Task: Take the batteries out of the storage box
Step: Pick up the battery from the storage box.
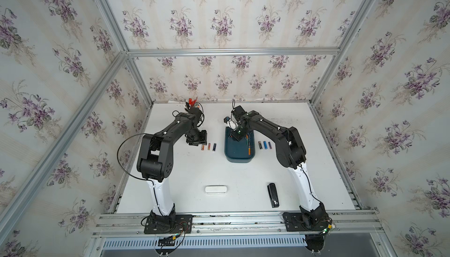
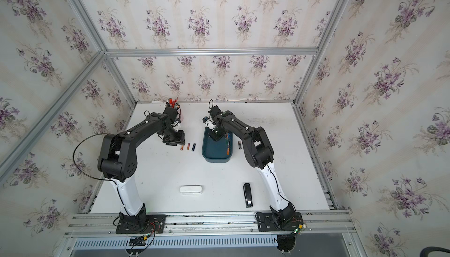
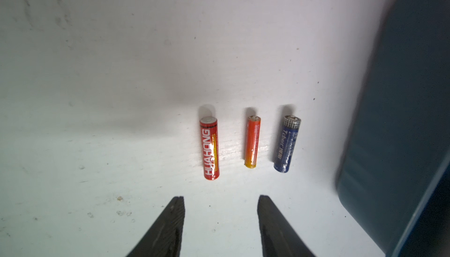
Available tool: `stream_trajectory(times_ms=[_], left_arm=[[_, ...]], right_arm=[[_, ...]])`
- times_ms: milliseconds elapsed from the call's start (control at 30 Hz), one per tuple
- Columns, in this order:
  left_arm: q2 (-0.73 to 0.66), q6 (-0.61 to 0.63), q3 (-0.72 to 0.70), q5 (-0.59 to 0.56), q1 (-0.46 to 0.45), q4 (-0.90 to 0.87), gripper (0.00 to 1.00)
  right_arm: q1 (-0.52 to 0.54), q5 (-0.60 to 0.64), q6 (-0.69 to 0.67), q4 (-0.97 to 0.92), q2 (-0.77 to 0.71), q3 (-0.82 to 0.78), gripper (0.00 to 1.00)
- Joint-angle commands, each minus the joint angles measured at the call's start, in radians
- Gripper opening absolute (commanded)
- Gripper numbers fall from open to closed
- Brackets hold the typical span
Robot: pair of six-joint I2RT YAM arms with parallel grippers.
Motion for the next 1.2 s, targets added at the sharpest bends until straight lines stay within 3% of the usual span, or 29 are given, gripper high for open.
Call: stream_trajectory(times_ms=[0,333,767,933,1167], left_arm=[[-0.014,0.010,0.004,-0.006,0.000,-0.025,0.54],[-0.039,0.016,0.015,-0.007,-0.001,-0.055,0.54],[-0.052,0.024,0.054,-0.004,-0.001,-0.094,0.54],[-0.056,0.026,0.063,0.000,-0.003,-0.103,0.54],[-0.052,0.029,0.085,0.001,-0.003,-0.119,0.54]], right_arm=[[0.002,0.015,0.018,-0.018,-0.005,0.006,0.23],[0.004,0.043,0.154,-0.068,0.008,0.008,0.16],[0.004,0.018,0.365,-0.072,-0.182,-0.098,0.16],[-0.038,0.005,0.408,-0.067,-0.286,-0.175,0.16],[-0.203,0.030,0.380,-0.077,-0.455,-0.290,0.16]])
